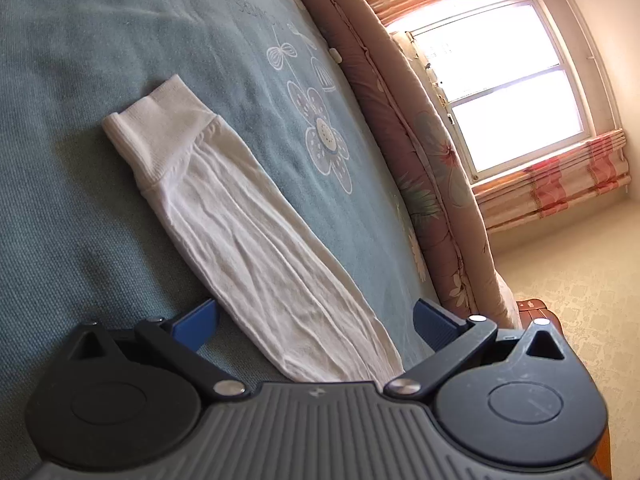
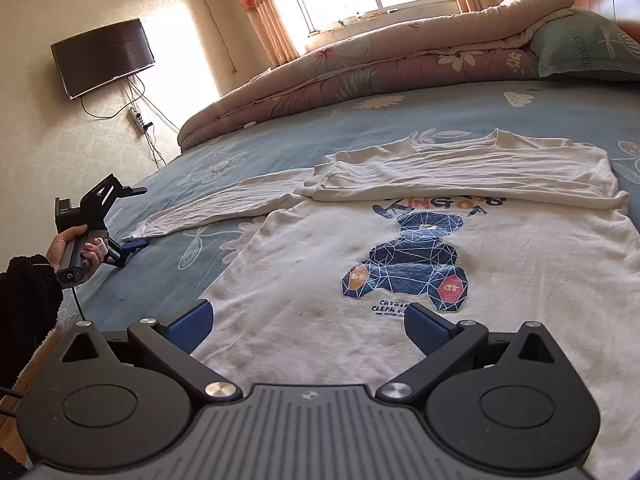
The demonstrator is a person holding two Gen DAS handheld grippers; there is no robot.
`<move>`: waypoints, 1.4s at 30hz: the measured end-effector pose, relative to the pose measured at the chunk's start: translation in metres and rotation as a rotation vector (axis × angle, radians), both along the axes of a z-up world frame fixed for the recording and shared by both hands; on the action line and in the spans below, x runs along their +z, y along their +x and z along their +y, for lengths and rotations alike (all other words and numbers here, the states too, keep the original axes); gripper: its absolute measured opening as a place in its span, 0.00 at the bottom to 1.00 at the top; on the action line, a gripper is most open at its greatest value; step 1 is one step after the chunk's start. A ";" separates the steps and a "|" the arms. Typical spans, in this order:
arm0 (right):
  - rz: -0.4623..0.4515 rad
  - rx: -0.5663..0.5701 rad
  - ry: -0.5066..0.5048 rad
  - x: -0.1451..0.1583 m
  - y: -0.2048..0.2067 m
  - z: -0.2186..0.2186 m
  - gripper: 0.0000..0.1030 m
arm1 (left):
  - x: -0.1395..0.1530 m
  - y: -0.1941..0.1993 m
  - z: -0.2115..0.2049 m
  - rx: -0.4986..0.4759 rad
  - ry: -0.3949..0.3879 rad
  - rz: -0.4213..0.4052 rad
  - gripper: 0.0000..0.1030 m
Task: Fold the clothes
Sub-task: 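Close the left gripper on the ribbed sleeve cuff, then lift the cuff with the left gripper and raise the sleeve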
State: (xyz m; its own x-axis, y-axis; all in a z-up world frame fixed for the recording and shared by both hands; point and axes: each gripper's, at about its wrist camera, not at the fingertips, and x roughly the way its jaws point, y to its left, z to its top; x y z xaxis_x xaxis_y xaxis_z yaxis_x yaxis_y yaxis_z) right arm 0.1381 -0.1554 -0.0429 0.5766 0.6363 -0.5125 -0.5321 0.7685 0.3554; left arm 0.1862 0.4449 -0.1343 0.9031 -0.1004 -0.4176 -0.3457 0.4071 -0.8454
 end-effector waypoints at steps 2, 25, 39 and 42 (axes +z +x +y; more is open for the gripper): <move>0.009 -0.005 0.000 -0.001 -0.001 0.004 1.00 | 0.000 0.005 0.003 0.004 0.006 -0.003 0.99; 0.000 0.002 -0.066 0.004 -0.008 0.031 1.00 | 0.005 0.036 -0.013 0.029 0.221 -0.014 1.00; -0.036 0.007 -0.078 0.006 -0.006 0.030 1.00 | 0.025 0.051 -0.016 0.010 0.245 -0.036 0.99; -0.028 0.011 -0.062 0.005 -0.004 0.028 1.00 | 0.040 0.052 -0.022 -0.004 0.231 -0.074 0.99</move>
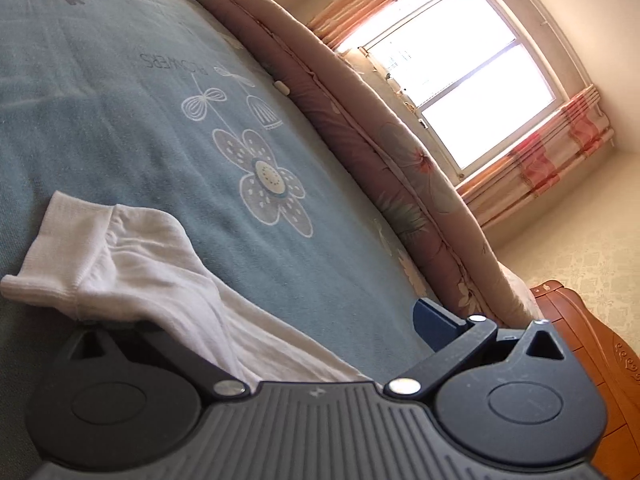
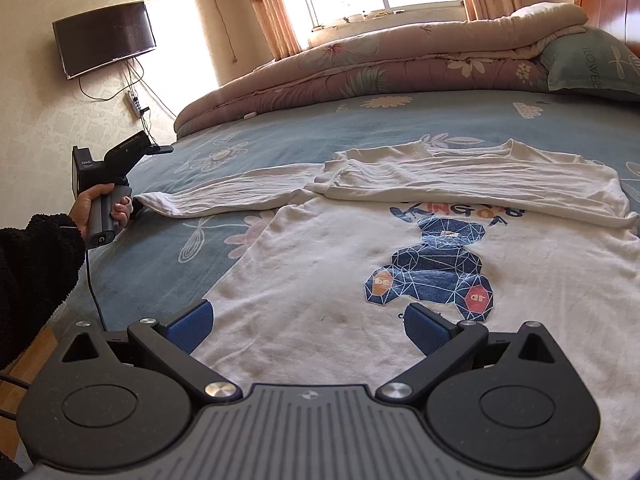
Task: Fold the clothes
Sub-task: 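Lift the cuff with the left gripper and raise the sleeve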
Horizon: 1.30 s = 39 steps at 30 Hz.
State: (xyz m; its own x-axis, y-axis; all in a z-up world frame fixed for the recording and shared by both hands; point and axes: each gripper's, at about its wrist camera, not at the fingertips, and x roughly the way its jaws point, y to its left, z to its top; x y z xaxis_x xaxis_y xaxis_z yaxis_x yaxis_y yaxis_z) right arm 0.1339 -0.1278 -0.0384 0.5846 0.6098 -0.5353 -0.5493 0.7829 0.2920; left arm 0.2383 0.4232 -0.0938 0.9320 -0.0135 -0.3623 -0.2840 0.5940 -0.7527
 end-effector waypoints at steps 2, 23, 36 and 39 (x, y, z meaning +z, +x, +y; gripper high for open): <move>-0.002 0.008 -0.004 0.000 -0.001 -0.001 1.00 | 0.011 0.004 -0.005 -0.017 0.002 -0.007 0.99; 0.033 0.045 -0.098 0.007 -0.012 -0.035 1.00 | 0.093 0.033 -0.106 -0.161 0.024 -0.006 0.99; 0.050 0.096 0.083 -0.010 -0.011 -0.077 1.00 | 0.115 0.066 -0.188 -0.222 0.047 0.008 0.99; 0.053 0.090 0.123 -0.014 -0.009 -0.085 1.00 | 0.122 0.075 -0.203 -0.232 0.056 0.010 0.99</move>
State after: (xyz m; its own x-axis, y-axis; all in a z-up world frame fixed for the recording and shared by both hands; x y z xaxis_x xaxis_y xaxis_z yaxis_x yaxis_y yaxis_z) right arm 0.1252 -0.2128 -0.0527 0.4973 0.7213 -0.4821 -0.5971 0.6877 0.4130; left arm 0.3129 0.2201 0.0286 0.9026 -0.2070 -0.3775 -0.1419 0.6847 -0.7148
